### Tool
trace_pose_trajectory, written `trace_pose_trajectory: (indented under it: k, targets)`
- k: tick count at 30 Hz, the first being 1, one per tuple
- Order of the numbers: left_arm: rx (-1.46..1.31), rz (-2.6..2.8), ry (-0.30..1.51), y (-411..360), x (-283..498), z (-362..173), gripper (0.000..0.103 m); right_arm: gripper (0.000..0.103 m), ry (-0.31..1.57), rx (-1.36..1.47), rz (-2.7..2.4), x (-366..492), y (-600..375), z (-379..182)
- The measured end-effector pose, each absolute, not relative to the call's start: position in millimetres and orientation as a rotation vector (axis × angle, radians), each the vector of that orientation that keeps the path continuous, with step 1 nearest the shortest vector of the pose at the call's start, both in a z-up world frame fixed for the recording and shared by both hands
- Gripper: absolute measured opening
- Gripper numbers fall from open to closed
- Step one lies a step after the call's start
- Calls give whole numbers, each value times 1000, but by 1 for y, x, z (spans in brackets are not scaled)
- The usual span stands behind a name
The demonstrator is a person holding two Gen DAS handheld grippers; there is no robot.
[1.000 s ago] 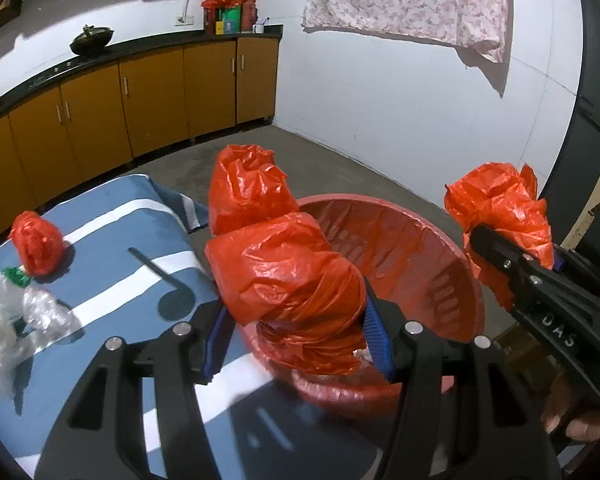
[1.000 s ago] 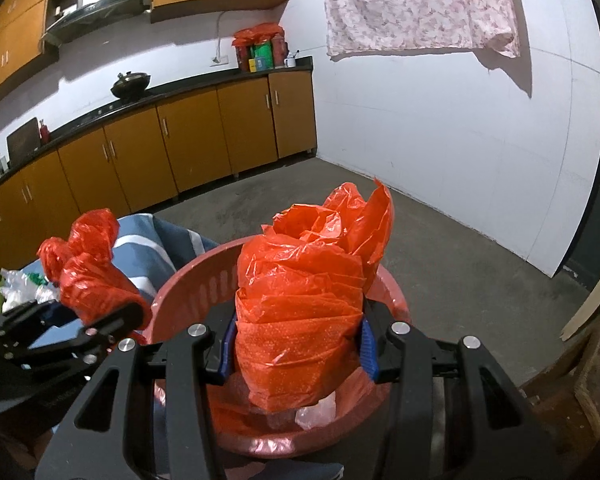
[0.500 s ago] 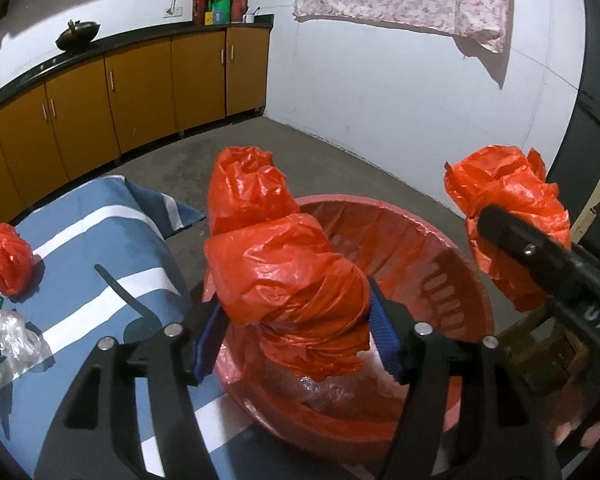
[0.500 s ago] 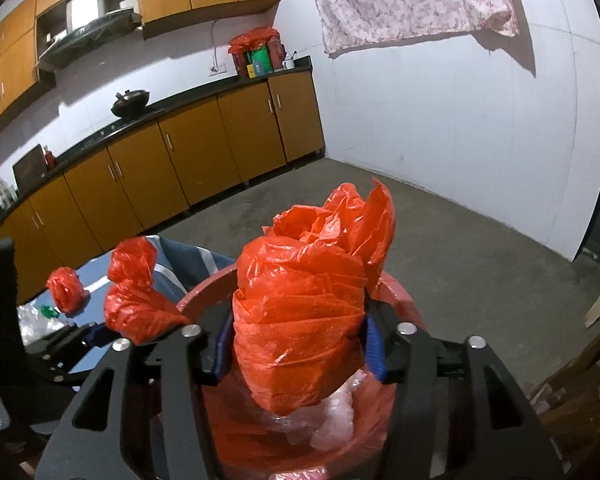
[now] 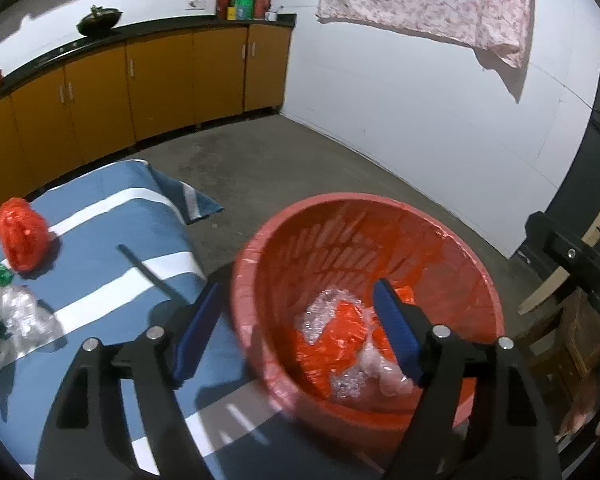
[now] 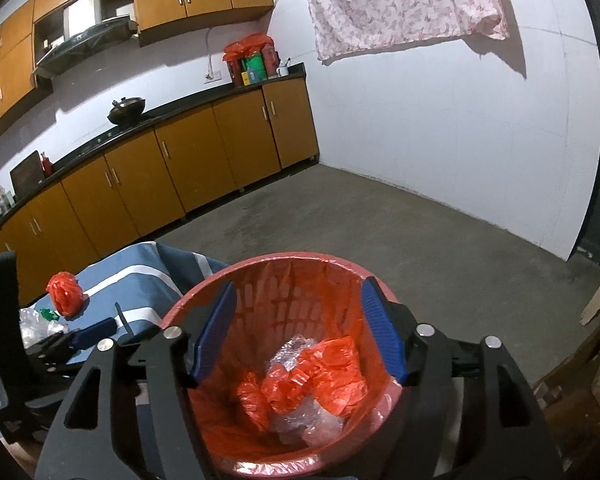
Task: Collect trash
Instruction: 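Open the left tool while the right tool opens, dropping both red bags into the basket, then move the right tool to the clear plastic bag and close on it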
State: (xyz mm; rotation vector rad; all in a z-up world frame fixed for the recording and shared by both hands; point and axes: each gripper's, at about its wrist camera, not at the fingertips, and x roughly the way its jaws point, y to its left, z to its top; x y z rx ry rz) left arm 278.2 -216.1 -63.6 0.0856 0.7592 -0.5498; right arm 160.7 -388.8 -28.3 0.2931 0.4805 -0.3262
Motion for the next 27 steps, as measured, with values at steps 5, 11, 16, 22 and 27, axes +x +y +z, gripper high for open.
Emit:
trace_pose_trajectory:
  k: [5, 11, 16, 22, 27]
  targets:
    - [90, -470, 720, -185, 264, -54, 87, 94, 458, 247, -338, 159, -375, -22]
    - [113, -363, 661, -135, 238, -45, 94, 99, 449, 173, -315, 164, -341, -20]
    - [116, -235, 628, -78, 216, -42, 96, 100, 456, 115, -204, 177, -287, -20]
    - [74, -66, 632, 2, 201, -44, 96, 99, 507, 67, -54, 202, -227, -26]
    - [12, 57, 638, 62, 189, -47, 96, 91, 570, 38, 86, 230, -170, -38]
